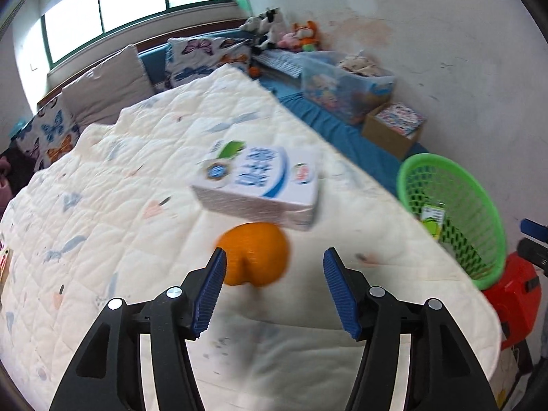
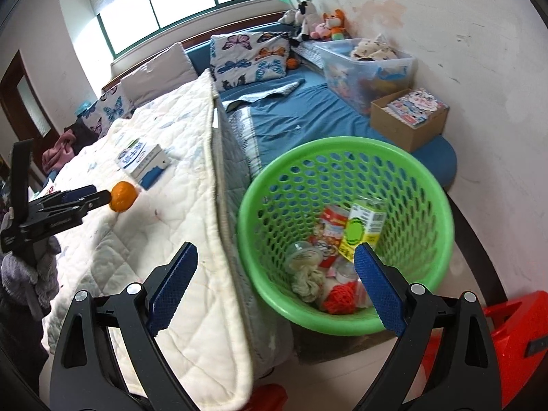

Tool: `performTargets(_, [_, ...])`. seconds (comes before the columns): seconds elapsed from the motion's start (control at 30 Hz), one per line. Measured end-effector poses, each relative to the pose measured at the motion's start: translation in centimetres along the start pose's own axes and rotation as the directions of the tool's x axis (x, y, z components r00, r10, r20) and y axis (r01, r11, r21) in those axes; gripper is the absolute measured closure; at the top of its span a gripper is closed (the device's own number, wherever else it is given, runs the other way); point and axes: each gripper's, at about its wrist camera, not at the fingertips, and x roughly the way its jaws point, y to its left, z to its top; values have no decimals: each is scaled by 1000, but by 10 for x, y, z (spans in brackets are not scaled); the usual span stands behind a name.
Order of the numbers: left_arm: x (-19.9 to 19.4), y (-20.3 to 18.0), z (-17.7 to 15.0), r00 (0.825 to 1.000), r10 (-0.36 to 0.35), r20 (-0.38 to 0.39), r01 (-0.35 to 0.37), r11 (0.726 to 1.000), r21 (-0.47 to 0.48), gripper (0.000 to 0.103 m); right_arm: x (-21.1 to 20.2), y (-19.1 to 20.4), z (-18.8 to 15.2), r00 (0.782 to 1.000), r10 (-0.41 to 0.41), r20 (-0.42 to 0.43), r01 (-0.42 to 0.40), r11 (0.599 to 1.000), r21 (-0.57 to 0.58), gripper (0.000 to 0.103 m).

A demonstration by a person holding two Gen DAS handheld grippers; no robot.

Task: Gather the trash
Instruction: 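Move both open grippers back over the bed toward the orange and milk carton, then grasp the orange with the left gripper while the right gripper grasps the milk carton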

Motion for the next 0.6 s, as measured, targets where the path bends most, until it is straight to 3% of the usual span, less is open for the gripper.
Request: performTargets(0.6, [35, 14, 1, 998, -26, -49, 26, 1000, -6, 46, 31, 35, 14, 999, 37, -39, -39, 997, -61, 11])
